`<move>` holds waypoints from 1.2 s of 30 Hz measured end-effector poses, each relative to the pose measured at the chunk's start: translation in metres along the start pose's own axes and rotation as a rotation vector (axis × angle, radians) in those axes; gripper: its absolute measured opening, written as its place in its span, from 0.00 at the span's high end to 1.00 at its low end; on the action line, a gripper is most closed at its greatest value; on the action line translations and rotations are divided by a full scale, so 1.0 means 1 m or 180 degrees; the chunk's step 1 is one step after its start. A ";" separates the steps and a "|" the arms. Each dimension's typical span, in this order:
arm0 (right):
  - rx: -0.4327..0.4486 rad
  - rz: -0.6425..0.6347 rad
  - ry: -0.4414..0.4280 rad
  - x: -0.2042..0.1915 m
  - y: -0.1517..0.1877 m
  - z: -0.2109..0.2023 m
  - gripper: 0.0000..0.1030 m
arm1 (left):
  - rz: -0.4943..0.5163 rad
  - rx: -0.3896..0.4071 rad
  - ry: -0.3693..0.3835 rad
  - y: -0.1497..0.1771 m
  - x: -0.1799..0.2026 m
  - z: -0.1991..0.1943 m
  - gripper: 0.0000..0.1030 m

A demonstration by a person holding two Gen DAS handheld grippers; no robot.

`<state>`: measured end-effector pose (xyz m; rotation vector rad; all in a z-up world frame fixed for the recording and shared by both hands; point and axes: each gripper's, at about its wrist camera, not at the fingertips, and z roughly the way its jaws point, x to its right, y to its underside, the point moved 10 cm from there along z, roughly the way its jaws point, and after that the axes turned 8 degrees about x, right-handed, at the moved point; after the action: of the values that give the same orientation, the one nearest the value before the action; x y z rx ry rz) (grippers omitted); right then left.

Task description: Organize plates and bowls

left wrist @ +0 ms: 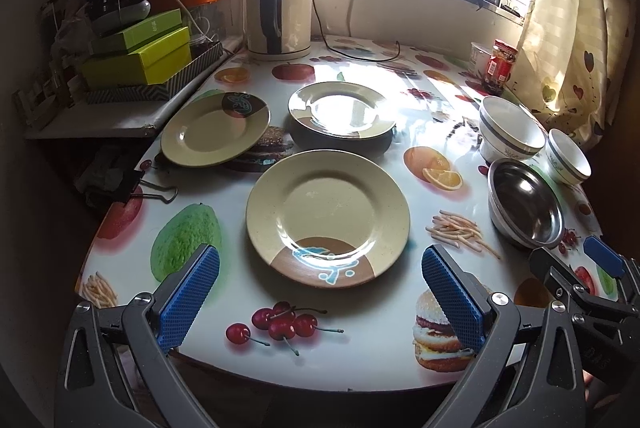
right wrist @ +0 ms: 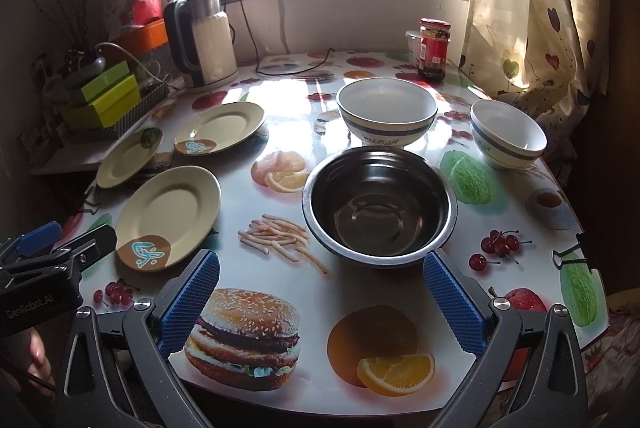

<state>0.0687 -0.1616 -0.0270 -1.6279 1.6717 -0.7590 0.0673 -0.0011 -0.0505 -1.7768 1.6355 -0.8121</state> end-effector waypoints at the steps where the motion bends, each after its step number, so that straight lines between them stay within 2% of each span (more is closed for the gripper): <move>1: -0.0009 0.0003 -0.0011 -0.001 0.000 0.000 0.00 | 0.0009 -0.0009 0.0005 0.000 0.001 0.000 0.01; 9: -0.0221 0.0039 -0.0004 -0.004 0.006 0.002 0.00 | -0.0009 -0.0035 0.0027 0.001 -0.001 0.001 0.01; 10: -0.0195 0.0027 0.0003 -0.003 0.005 0.002 0.00 | -0.0001 -0.0037 0.0035 0.001 -0.001 0.001 0.01; 12: 0.0162 -0.0076 0.0052 -0.003 -0.005 0.002 0.00 | 0.0007 -0.0036 0.0051 0.001 0.000 0.000 0.01; 17: 0.0122 0.0018 0.0010 -0.002 -0.003 0.002 0.00 | 0.0029 -0.0048 0.0049 0.001 0.003 0.002 0.01; 20: 0.0196 0.0067 -0.0049 -0.003 -0.006 0.002 0.00 | 0.0049 -0.0060 0.0041 0.000 0.005 0.004 0.01; 29: -0.0089 0.0041 -0.0040 -0.002 0.002 0.009 0.00 | 0.0069 -0.0097 0.0024 0.001 0.006 0.012 0.01; 33: -0.0027 -0.0070 0.0000 -0.004 -0.005 0.011 0.00 | 0.0081 -0.0066 0.0023 -0.004 0.003 0.015 0.01; 36: 0.0053 -0.0099 -0.0075 -0.009 -0.020 0.015 0.00 | 0.0069 -0.0064 0.0083 -0.011 0.000 0.020 0.01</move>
<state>0.0925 -0.1529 -0.0199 -1.6486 1.6228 -0.7643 0.0899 -0.0001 -0.0547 -1.7662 1.6825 -0.8150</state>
